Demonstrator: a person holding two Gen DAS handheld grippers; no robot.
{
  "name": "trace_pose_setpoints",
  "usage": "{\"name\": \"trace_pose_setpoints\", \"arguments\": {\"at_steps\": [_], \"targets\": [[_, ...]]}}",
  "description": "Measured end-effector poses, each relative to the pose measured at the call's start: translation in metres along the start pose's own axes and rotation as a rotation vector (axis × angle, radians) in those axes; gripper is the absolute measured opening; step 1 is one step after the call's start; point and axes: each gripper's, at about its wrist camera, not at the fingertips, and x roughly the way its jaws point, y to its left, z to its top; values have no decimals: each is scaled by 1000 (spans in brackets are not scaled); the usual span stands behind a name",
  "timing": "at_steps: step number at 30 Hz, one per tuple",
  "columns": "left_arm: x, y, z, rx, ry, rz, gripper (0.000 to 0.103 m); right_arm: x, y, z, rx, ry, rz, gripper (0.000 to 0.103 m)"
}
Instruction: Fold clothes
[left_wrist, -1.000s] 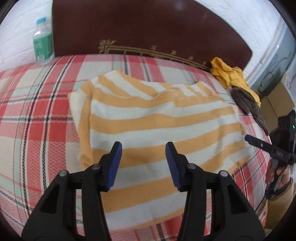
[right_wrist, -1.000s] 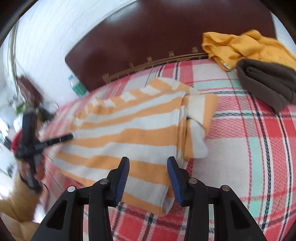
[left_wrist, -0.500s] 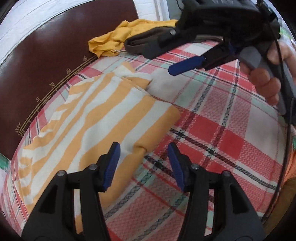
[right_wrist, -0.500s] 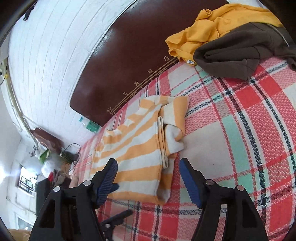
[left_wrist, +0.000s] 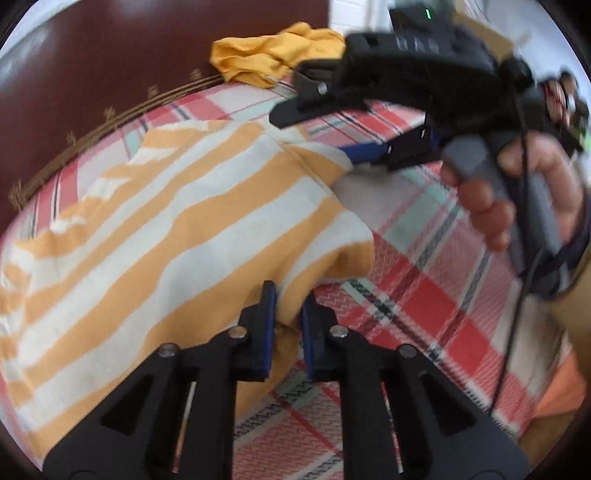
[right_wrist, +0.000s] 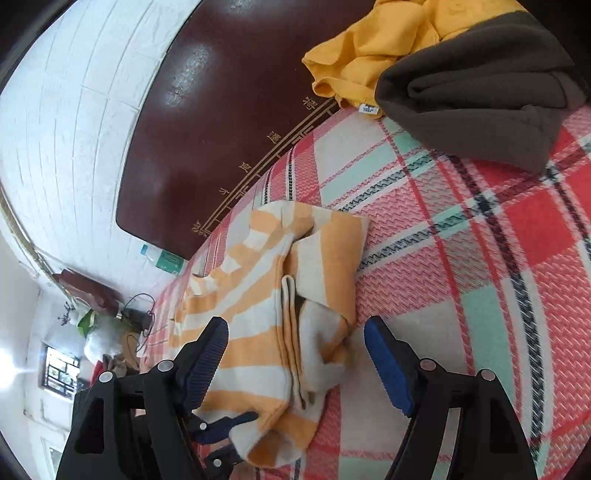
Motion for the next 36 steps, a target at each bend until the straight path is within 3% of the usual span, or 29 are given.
{"name": "trace_pose_setpoints", "arguments": {"at_steps": [7, 9, 10, 15, 18, 23, 26, 31, 36], "targets": [[-2, 27, -4, -252, -7, -158, 14, 24, 6, 10, -21, 33, -8, 78], [3, 33, -8, -320, 2, -201, 14, 31, 7, 11, -15, 58, -28, 51], [5, 36, -10, -346, 2, -214, 14, 35, 7, 11, -14, 72, -45, 21], [-3, 48, -15, -451, -30, -292, 14, 27, 34, 14, -56, 42, -67, 19], [-21, 61, -18, -516, -80, -362, 14, 19, 76, 16, -150, 9, -76, 18], [-67, 98, -37, -626, -205, -422, 14, 37, 159, 11, -307, 28, -71, 17], [-93, 126, -58, -701, -276, -439, 14, 67, 209, 0, -385, 54, -46, 17], [-127, 173, -108, -814, -365, -390, 14, 137, 276, -35, -503, 144, -33, 17], [-122, 202, -159, -956, -336, -357, 14, 218, 297, -77, -571, 273, -126, 23]]}}
